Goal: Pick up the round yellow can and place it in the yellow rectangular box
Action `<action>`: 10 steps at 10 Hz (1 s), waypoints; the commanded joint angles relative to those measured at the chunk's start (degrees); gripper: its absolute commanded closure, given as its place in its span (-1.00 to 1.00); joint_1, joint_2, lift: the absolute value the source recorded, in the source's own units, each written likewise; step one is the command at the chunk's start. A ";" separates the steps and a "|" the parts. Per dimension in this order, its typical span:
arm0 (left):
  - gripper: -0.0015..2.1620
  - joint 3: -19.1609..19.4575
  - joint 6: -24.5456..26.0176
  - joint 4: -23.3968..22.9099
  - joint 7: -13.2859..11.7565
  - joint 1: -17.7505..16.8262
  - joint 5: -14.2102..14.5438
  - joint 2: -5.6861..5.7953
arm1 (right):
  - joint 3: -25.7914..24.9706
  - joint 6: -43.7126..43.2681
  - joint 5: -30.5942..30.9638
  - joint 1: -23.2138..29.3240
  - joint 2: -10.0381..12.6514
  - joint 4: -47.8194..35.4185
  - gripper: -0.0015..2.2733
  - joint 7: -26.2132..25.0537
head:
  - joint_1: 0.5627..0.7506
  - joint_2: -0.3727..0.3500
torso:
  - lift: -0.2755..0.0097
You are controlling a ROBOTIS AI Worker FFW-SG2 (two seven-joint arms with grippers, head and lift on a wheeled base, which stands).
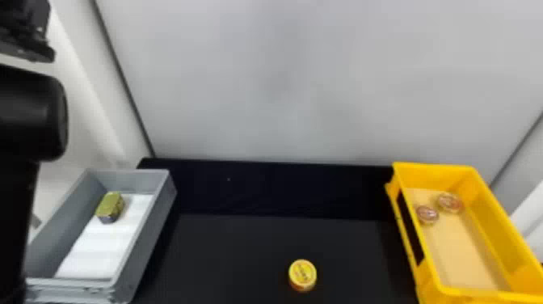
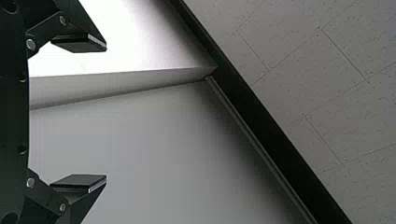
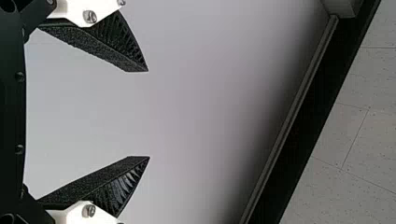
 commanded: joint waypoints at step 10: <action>-0.76 0.07 -0.44 0.25 -0.26 0.12 0.00 0.23 | 1.84 0.31 -0.62 -0.33 -2.11 0.56 -0.90 -2.89 | 0.07 0.18 | 0.86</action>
